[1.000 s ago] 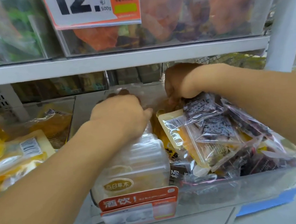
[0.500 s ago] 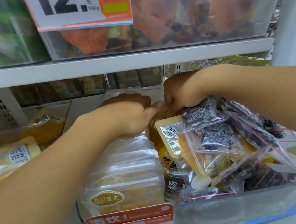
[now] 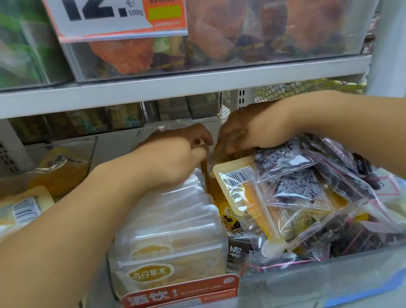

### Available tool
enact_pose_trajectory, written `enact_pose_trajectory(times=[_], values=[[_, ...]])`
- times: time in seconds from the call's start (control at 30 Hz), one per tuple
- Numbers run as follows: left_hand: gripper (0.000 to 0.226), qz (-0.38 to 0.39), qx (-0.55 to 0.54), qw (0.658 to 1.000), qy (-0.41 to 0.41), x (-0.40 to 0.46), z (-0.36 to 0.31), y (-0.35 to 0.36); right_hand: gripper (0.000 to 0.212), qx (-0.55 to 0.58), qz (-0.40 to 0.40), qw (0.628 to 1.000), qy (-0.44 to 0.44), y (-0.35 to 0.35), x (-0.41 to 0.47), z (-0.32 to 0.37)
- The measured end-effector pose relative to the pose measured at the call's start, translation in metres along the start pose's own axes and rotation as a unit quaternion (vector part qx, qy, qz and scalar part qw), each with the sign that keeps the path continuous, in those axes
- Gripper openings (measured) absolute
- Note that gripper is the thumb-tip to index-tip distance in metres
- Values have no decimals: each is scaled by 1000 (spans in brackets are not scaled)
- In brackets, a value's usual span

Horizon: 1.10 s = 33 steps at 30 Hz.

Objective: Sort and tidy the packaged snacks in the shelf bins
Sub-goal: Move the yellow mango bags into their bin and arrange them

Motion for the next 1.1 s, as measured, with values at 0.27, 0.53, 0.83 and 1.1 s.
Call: enact_pose_trajectory(times=[0.27, 0.53, 0.83, 1.1], values=[[46, 70, -7, 997, 40, -20, -25, -23, 43, 47, -77, 994, 60, -20, -81, 19], [27, -95, -24, 991, 90, -102, -22, -75, 76, -50, -200, 978, 44, -29, -125, 68], [96, -115, 194, 973, -52, -212, 126, -132, 67, 49, -245, 955, -160, -31, -58, 245], [103, -90, 158, 980, -82, -253, 174, -113, 92, -33, -131, 980, -148, 17, 8, 271]])
Point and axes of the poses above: each hand's wrist, its own x-axis towards the middle knuckle, its own y-axis out of the palm, z = x × y, the point moved 4 cm from there along x, towards the middle knuckle, and after that the axes turned 12 degrees about -z, right-handed, at the moved point
